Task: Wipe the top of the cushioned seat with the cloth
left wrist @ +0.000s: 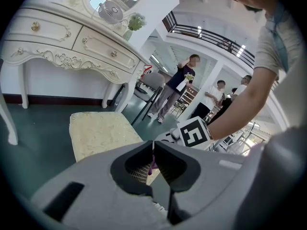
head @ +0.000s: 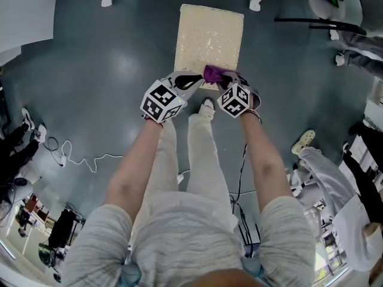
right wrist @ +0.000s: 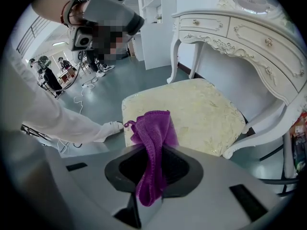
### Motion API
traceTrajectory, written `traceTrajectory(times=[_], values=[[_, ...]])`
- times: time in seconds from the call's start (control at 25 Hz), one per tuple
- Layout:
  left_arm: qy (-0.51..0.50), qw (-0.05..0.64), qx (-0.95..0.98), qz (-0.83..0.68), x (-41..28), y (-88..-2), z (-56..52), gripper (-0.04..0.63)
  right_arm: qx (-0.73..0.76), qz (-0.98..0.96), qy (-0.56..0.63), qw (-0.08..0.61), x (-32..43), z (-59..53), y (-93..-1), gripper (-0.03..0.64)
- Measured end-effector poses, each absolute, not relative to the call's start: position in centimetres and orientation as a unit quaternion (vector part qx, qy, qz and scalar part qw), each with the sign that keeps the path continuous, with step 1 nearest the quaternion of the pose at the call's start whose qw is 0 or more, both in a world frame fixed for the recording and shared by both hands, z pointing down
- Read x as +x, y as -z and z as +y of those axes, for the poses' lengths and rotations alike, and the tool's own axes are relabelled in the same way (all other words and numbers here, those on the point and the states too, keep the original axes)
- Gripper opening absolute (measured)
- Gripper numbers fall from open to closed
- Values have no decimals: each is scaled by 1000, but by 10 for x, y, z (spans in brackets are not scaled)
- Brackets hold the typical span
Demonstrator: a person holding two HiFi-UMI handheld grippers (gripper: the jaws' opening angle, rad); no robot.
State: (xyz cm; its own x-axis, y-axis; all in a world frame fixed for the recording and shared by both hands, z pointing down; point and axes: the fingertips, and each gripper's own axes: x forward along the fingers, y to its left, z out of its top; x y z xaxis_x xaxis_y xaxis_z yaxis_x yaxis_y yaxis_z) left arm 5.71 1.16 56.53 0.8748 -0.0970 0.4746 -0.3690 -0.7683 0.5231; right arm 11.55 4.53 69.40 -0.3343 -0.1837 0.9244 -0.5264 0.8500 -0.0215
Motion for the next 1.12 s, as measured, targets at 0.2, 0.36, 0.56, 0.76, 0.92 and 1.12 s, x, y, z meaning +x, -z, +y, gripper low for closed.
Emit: traceTrajectory(times=[0.2, 0.36, 0.56, 0.76, 0.92, 1.12], values=[[-214, 317, 915, -129, 55, -563, 17, 15, 209, -804, -174, 529, 110, 68, -692, 72], [-213, 316, 915, -130, 54, -562, 19, 15, 197, -807, -209, 516, 106, 87, -692, 72], [-210, 317, 915, -133, 49, -559, 20, 15, 193, -818, -239, 486, 97, 92, -680, 72], [-207, 319, 915, -137, 45, -559, 19, 15, 260, -825, -217, 452, 105, 26, -656, 71], [-206, 323, 912, -145, 39, -562, 15, 15, 294, -822, -188, 449, 111, -38, -646, 71], [-206, 325, 911, -151, 32, -564, 10, 15, 289, -822, -145, 469, 110, -90, -636, 71]])
